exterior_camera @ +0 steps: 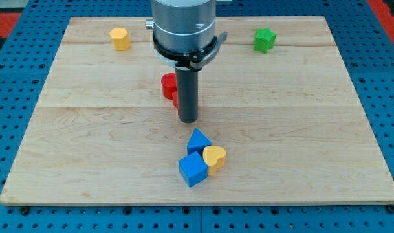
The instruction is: Move the red circle diagonal to the bottom of the green circle
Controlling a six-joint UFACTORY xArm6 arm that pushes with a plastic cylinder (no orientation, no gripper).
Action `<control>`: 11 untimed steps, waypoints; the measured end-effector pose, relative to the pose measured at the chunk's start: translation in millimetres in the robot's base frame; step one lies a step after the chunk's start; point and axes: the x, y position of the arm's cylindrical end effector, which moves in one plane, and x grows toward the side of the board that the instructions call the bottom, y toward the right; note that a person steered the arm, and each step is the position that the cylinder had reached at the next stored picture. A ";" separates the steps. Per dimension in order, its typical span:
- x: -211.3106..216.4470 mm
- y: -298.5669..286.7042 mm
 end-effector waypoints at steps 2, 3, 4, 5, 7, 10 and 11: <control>-22.1 -24.7; -26.1 -27.1; -25.5 -43.6; -42.7 -63.1; -85.6 -44.9; -113.2 -22.4; -112.0 -40.5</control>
